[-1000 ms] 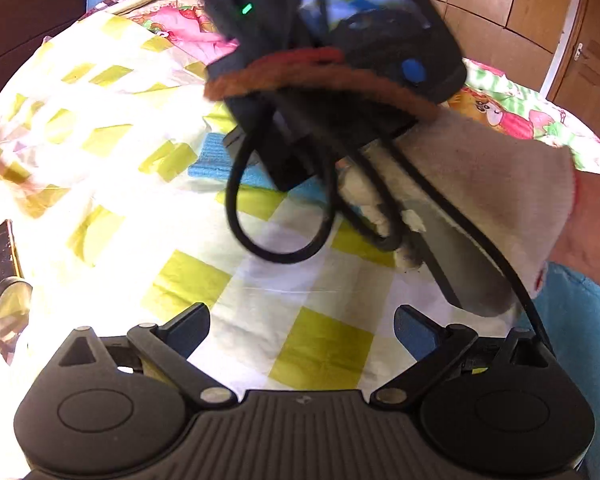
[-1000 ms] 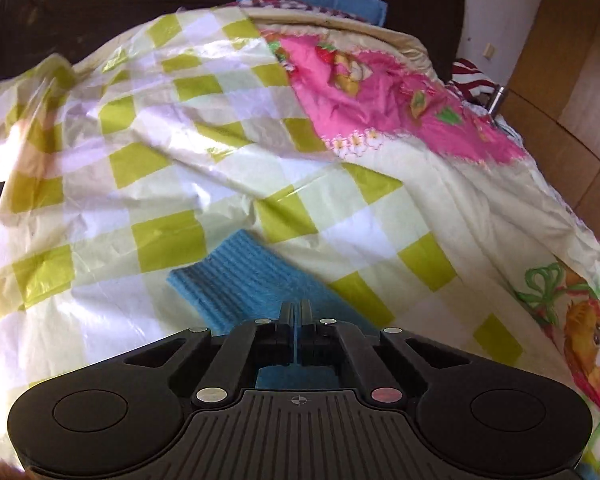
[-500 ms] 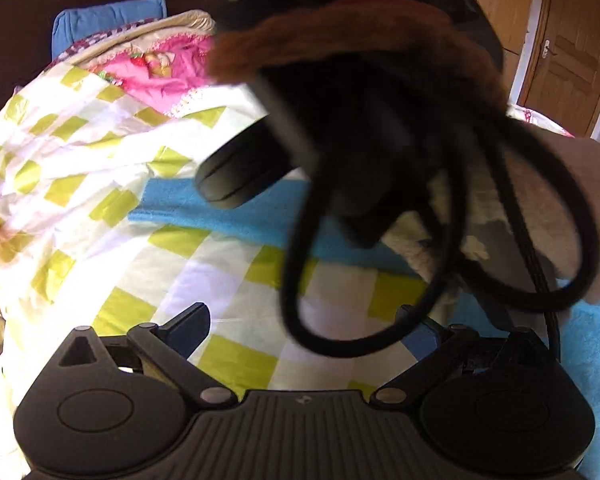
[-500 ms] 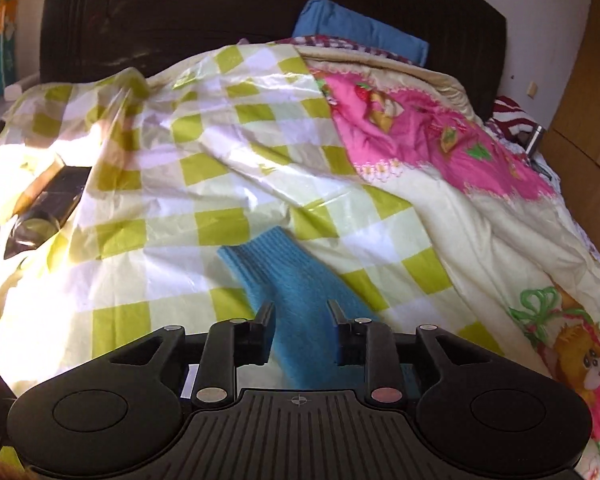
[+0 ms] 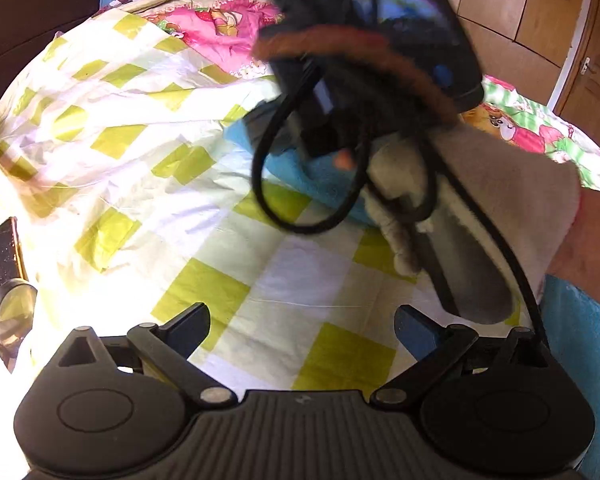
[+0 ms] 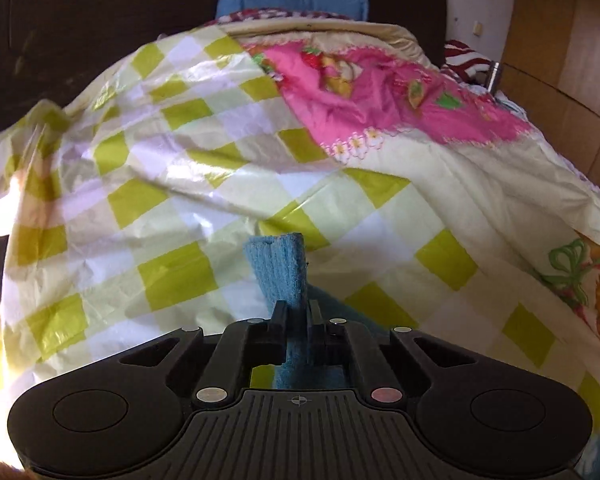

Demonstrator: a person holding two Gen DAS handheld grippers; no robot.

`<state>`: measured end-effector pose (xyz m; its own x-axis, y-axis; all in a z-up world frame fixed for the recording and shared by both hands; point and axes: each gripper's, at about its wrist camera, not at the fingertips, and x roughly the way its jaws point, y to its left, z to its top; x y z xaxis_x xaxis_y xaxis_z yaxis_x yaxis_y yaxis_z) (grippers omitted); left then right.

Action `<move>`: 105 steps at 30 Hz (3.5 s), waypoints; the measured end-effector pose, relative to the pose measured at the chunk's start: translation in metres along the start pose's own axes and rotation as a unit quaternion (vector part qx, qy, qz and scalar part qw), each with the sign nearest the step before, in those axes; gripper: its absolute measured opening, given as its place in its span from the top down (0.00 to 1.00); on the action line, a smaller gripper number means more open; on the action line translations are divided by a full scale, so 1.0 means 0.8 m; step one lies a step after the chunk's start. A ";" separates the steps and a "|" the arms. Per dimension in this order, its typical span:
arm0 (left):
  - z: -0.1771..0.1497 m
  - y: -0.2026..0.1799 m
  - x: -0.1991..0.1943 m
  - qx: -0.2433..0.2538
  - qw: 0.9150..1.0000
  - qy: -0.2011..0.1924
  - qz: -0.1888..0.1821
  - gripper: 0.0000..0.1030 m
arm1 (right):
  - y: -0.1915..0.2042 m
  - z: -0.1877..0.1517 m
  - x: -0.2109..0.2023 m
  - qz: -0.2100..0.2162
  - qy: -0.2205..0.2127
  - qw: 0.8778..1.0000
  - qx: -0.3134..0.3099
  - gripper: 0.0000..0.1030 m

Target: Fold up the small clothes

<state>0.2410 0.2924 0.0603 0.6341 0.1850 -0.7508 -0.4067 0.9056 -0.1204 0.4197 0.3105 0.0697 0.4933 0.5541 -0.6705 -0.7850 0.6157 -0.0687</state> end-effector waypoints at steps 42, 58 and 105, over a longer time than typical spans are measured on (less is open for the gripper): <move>0.006 -0.311 0.065 0.205 0.978 -0.003 0.023 0.00 | -0.459 -0.389 -0.349 -0.190 -0.008 0.805 0.562 0.71; 0.007 -0.304 0.054 0.225 0.972 -0.026 0.056 0.00 | -0.439 -0.370 -0.365 -0.250 0.021 0.846 0.471 0.89; -0.080 -0.226 -0.005 0.227 0.969 0.024 -0.095 0.00 | -0.273 -0.447 -0.423 -0.186 0.098 0.930 0.303 0.61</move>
<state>0.2695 0.1036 0.0437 0.6330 -0.0103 -0.7741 0.0533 0.9981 0.0302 0.2902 -0.2123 0.0473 0.5635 0.1644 -0.8096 -0.1904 0.9795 0.0663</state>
